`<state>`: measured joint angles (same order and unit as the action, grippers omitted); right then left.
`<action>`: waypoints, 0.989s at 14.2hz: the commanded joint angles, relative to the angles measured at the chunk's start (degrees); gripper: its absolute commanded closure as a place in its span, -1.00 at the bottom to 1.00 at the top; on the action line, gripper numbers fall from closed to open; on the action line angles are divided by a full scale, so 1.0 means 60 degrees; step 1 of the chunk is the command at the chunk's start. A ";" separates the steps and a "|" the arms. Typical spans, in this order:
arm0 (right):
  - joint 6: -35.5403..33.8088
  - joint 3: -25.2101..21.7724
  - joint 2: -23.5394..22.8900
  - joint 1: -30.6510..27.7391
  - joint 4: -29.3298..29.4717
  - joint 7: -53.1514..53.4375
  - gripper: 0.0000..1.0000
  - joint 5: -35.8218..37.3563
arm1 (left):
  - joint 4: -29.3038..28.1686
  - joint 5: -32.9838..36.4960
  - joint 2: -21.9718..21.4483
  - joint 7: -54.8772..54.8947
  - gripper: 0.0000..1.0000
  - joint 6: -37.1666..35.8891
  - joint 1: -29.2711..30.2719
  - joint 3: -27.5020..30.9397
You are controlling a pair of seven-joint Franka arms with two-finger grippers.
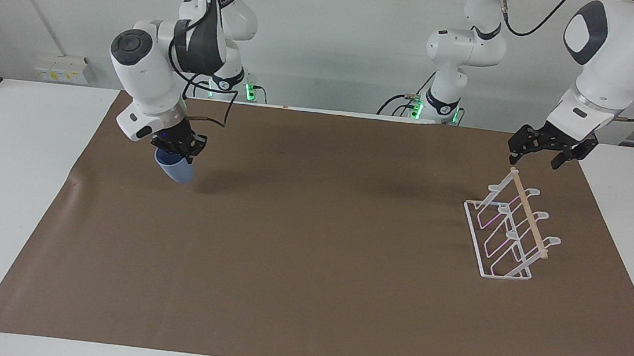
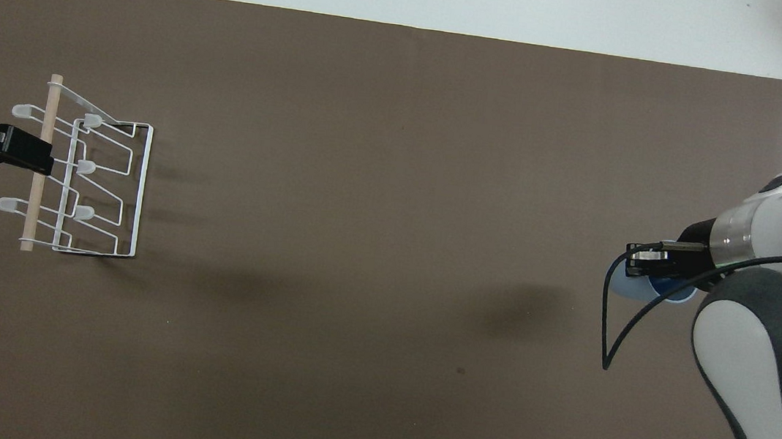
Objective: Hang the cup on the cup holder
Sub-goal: 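Carry the sideways cup with the right gripper toward the left gripper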
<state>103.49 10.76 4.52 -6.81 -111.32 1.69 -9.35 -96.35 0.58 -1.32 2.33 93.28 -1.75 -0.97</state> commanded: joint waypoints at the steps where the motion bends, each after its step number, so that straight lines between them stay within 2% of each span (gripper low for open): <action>1: -0.0417 0.0155 0.0329 -0.0037 0.0125 -0.0018 1.00 -0.1204 | -0.0069 0.0049 -0.0132 0.0066 -1.00 -0.0005 0.0145 -0.0087; 3: -0.0506 0.0242 0.0462 -0.0037 0.0125 -0.0047 1.00 -0.2683 | -0.0069 0.0049 -0.0132 0.0066 -1.00 -0.0005 0.0145 -0.0087; 8: -0.0272 0.0916 0.0580 -0.0037 0.0081 -0.0765 1.00 -0.4282 | -0.0054 0.0049 -0.0132 0.0066 -1.00 -0.0005 0.0145 -0.0087; 14: 0.0034 0.0917 0.0712 -0.0037 -0.0080 -0.1218 1.00 -0.8354 | -0.0054 0.0049 -0.0132 0.0066 -1.00 0.0038 0.0145 -0.0087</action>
<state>102.03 16.11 7.65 -6.35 -110.75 -2.92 -53.29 -96.35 0.58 -1.32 2.33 93.29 -1.75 -0.97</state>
